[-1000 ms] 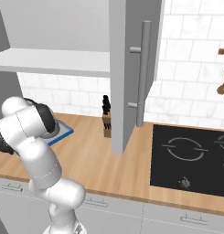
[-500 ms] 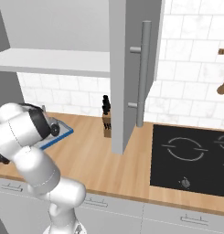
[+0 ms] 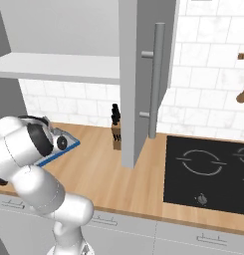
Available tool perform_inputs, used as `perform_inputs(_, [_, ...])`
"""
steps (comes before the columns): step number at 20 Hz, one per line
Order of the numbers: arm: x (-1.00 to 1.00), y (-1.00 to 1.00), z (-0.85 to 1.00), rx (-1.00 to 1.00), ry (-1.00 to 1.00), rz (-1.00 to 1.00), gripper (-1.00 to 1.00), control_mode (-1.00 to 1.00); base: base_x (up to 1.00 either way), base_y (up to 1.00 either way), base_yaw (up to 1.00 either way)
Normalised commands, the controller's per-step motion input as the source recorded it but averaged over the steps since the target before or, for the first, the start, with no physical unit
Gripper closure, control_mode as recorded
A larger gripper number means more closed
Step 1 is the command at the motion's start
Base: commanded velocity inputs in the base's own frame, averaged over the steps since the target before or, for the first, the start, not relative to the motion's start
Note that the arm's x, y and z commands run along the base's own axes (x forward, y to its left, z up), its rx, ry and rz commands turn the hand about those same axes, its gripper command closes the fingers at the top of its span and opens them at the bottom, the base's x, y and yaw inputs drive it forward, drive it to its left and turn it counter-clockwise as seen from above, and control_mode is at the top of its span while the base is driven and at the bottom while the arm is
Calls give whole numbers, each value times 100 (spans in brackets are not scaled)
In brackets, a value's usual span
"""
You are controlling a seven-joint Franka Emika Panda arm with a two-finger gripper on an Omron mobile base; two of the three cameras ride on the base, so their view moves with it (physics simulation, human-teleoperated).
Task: Pick the kettle from the counter and place it on the tray. Then pick the mug from the cabinet and place it on the tray. Then close the cabinet doors.
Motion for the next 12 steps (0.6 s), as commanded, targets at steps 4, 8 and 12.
perform_inputs(4, [0,-19,-11,0,0,0,-100,-100,0,0,0])
perform_inputs(8, [-11,-17,-9,0,1,-2,-100,-100,0,0,0])
perform_inputs(12, [-8,-15,-5,0,0,-6,-100,-100,0,0,0])
